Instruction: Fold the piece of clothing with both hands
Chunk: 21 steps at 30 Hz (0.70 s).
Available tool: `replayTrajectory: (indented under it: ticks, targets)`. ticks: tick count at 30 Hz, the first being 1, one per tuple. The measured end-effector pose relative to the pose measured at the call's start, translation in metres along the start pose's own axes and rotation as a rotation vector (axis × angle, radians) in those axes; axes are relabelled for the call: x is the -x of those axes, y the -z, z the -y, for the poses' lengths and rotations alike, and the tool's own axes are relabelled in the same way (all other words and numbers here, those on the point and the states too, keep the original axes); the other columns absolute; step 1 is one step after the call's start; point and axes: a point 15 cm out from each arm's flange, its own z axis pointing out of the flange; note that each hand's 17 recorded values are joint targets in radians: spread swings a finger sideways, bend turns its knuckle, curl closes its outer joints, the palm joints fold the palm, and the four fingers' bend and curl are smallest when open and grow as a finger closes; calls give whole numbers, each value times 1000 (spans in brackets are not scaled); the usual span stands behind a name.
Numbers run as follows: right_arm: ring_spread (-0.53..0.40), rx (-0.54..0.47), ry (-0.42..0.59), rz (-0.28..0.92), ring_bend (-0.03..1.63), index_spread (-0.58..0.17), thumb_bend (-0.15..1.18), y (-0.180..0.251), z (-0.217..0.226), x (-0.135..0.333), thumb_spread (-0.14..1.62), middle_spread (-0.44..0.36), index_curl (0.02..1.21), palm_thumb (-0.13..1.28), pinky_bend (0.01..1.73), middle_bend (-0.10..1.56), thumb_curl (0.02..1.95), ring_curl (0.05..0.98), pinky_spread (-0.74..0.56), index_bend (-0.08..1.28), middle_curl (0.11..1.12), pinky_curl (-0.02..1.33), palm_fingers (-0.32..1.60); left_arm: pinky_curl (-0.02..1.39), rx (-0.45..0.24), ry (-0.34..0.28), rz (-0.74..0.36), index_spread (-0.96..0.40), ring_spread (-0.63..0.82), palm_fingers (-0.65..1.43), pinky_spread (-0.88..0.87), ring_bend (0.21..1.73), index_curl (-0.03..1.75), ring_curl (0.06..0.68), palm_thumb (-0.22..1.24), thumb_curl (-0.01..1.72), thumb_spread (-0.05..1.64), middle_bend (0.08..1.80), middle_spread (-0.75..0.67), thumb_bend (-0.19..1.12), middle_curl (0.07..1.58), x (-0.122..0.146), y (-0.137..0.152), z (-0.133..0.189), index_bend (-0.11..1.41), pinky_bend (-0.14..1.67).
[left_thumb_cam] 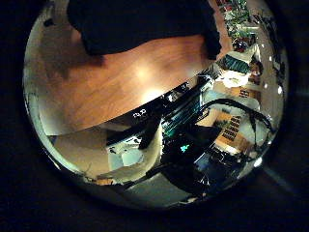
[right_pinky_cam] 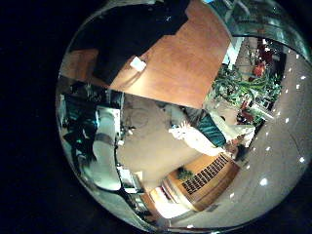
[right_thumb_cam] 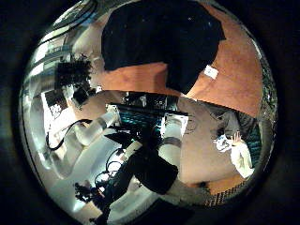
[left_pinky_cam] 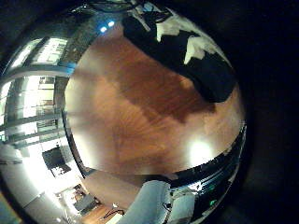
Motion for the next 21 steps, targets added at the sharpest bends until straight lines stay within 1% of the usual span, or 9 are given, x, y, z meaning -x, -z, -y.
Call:
replayTrajectory:
  ticks: [5, 9, 12, 13, 16, 19, 21]
  targets:
    - [119, 0, -1, 1, 452, -355, -12, 0, 0, 0, 1300, -14, 306, 277, 460, 214, 197, 223, 332, 166, 366, 217, 239, 383, 38, 7, 23, -12, 253, 116, 264, 739, 351, 208, 225, 298, 981, 190, 229, -18, 343, 2, -19, 16, 166, 461]
    - [119, 2, -1, -1, 447, -355, -12, -1, -1, 0, 1300, -13, 306, 277, 453, 218, 197, 224, 333, 166, 368, 220, 244, 367, 55, 13, 56, -8, 231, 186, 257, 724, 360, 201, 278, 307, 991, 228, 179, -15, 356, 5, -27, 26, 193, 421]
    - [119, 13, 1, 1, 442, -358, -12, -5, -3, 1, 1300, -16, 308, 277, 447, 215, 196, 224, 333, 170, 368, 223, 247, 348, 69, 12, 72, -26, 160, 296, 206, 705, 378, 191, 348, 319, 1002, 295, 87, -8, 378, 2, -31, 32, 212, 369]
    - [119, 15, 1, 1, 441, -359, -12, -7, -3, 1, 1300, -16, 308, 278, 445, 214, 196, 225, 334, 169, 369, 224, 248, 340, 77, 9, 79, -41, 117, 354, 182, 695, 393, 189, 380, 326, 1008, 343, 40, -1, 397, 0, -32, 33, 238, 341]
    - [119, 14, 2, 1, 437, -361, -14, -6, -3, 1, 1302, -17, 309, 273, 432, 217, 194, 226, 331, 171, 369, 224, 254, 332, 102, 7, 96, -75, 27, 439, 123, 712, 411, 192, 440, 335, 1014, 403, -37, -1, 426, 2, -34, 33, 243, 320]
    - [119, 14, 2, 1, 431, -363, -14, -6, -3, 1, 1304, -17, 312, 266, 424, 212, 192, 227, 336, 174, 367, 225, 259, 342, 139, 4, 112, -130, -123, 561, 3, 760, 445, 212, 637, 397, 1048, 485, -137, 69, 481, 2, -36, 31, 251, 349]
    - [119, 15, 2, 1, 429, -364, -13, -6, -3, 1, 1305, -18, 313, 264, 418, 212, 192, 227, 338, 171, 368, 226, 262, 359, 161, 1, 123, -165, -220, 676, -126, 821, 456, 230, 686, 426, 1067, 512, -200, 79, 504, 4, -36, 29, 219, 436]
